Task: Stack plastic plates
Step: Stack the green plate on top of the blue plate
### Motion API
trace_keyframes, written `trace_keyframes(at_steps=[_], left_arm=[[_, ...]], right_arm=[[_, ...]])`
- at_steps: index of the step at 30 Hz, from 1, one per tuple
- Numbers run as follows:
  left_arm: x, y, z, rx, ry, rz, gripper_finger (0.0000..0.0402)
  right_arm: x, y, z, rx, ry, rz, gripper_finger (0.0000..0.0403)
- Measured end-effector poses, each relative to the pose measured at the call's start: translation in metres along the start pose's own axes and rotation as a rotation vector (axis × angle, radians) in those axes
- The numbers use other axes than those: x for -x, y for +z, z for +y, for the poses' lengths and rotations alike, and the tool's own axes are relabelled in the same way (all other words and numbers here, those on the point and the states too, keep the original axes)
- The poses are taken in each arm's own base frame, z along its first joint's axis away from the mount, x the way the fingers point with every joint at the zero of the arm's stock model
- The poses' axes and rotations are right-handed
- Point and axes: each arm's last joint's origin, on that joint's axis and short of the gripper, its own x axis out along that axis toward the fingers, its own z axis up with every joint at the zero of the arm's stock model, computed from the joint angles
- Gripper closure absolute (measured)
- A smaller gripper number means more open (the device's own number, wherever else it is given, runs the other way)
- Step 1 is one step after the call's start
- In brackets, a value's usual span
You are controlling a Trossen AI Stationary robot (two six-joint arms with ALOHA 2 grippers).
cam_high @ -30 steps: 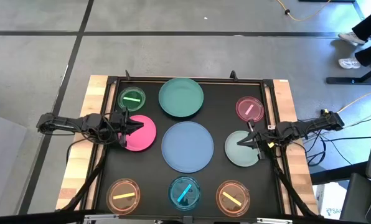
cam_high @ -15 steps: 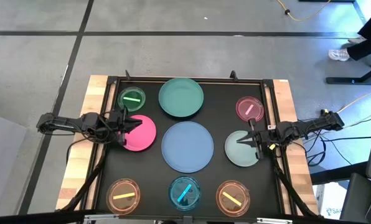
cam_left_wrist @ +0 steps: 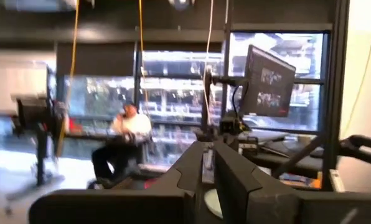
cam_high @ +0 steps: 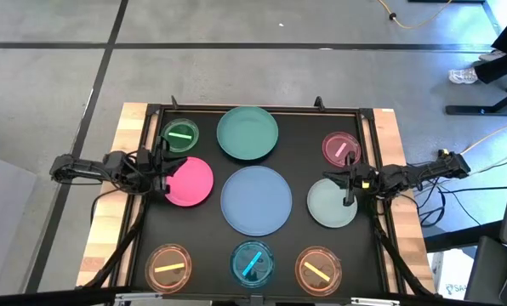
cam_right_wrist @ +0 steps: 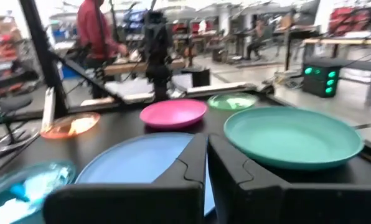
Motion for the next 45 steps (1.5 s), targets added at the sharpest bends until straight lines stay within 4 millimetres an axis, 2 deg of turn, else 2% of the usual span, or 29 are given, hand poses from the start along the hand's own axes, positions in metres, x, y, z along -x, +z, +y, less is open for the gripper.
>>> trace_keyframes(at_steps=[5,7,13,16,21,33,37,45], left_arm=[[-0.003,0.016,0.002,-0.172,-0.006,-0.169,0.037],[-0.004,0.017,0.003,-0.214,-0.026,-0.187,0.037],[-0.013,0.005,0.005,-0.229,-0.05,-0.091,0.037],[-0.018,0.005,0.005,-0.162,-0.048,-0.061,0.037],[-0.032,0.005,0.002,-0.146,-0.053,0.014,0.037],[-0.089,-0.004,-0.009,-0.166,-0.102,0.245,0.037],[-0.102,-0.009,-0.011,-0.17,-0.108,0.289,0.037],[-0.11,-0.011,-0.012,-0.173,-0.109,0.306,0.037]], right_arm=[[-0.001,0.001,0.0,-0.004,-0.003,-0.01,0.0391],[-0.002,0.002,0.001,-0.005,-0.02,-0.015,0.0391],[-0.012,0.005,0.005,0.005,-0.032,-0.001,0.0391],[-0.019,0.013,0.009,0.02,-0.035,0.035,0.0391],[-0.036,0.028,0.018,0.045,-0.012,0.098,0.0391],[-0.076,0.056,0.041,0.136,0.055,0.344,0.0391],[-0.086,0.061,0.047,0.153,0.094,0.429,0.0391],[-0.097,0.063,0.056,0.111,0.182,0.56,0.0391]])
